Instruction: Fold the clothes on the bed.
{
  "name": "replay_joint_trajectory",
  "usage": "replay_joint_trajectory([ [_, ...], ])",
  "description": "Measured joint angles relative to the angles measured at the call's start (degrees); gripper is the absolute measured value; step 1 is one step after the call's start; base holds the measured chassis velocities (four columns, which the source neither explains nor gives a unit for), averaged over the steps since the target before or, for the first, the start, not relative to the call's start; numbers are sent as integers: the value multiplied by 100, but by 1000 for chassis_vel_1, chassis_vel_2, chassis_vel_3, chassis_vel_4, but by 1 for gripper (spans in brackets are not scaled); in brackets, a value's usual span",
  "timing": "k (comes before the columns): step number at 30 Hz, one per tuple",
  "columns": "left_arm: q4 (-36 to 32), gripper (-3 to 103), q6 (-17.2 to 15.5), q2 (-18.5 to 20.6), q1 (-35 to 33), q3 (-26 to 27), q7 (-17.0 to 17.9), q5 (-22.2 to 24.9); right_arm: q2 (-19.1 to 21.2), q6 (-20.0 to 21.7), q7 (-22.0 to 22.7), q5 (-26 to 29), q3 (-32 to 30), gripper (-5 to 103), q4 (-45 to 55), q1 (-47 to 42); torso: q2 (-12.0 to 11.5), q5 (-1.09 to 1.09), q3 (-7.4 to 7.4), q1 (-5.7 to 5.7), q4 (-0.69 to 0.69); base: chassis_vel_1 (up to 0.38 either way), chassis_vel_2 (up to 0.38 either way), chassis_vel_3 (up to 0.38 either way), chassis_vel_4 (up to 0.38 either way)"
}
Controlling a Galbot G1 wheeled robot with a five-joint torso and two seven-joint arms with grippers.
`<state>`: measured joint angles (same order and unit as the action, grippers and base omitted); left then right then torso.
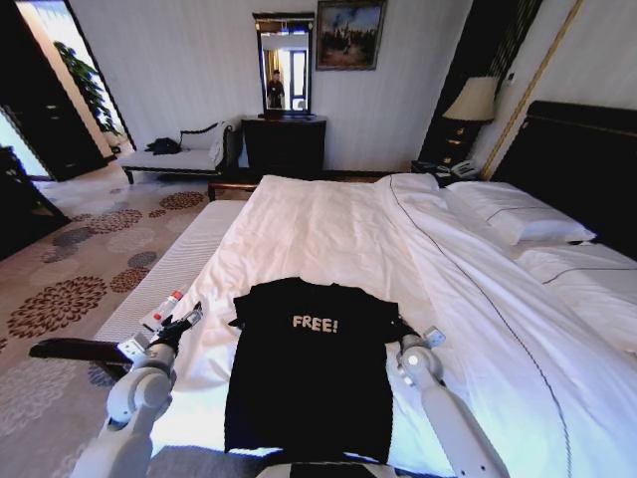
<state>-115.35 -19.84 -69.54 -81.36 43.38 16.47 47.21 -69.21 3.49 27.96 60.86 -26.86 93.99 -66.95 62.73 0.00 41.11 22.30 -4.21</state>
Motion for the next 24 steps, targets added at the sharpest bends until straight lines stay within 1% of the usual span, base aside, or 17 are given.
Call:
replay_joint_trajectory([
  [9,-65,100,2,-8,-25,-3,0,-3,15,12,90,-196,-119,0,178,-210,0,0,0,0,0,0,0,0,0],
  [17,-110,100,9,-7,-76,54,0,3,-66,95,384,-392,-190,0,410,-394,0,1,0,0,1,0,0,0,0],
  [18,-111,100,10,-7,-77,59,0,3,-77,105,433,-396,-219,-3,497,-444,0,0,0,0,1,0,0,0,0],
  [19,-111,100,10,-7,-77,59,0,3,-77,105,433,-396,-219,-3,497,-444,0,0,0,0,1,0,0,0,0],
  [20,-111,100,13,-7,-77,62,0,4,-86,115,494,-400,-253,2,585,-501,0,-1,0,0,0,0,0,0,0],
  [21,-112,100,13,-7,-77,63,0,6,-97,130,559,-403,-279,2,674,-561,0,-1,0,0,0,0,0,0,0],
  [22,-112,100,14,-9,-77,63,0,7,-109,149,633,-405,-308,13,785,-650,0,0,0,0,0,0,0,0,0],
  [24,-111,100,16,-14,-73,59,0,7,-130,158,722,-424,-356,13,958,-815,0,-1,0,0,0,0,0,0,0],
])
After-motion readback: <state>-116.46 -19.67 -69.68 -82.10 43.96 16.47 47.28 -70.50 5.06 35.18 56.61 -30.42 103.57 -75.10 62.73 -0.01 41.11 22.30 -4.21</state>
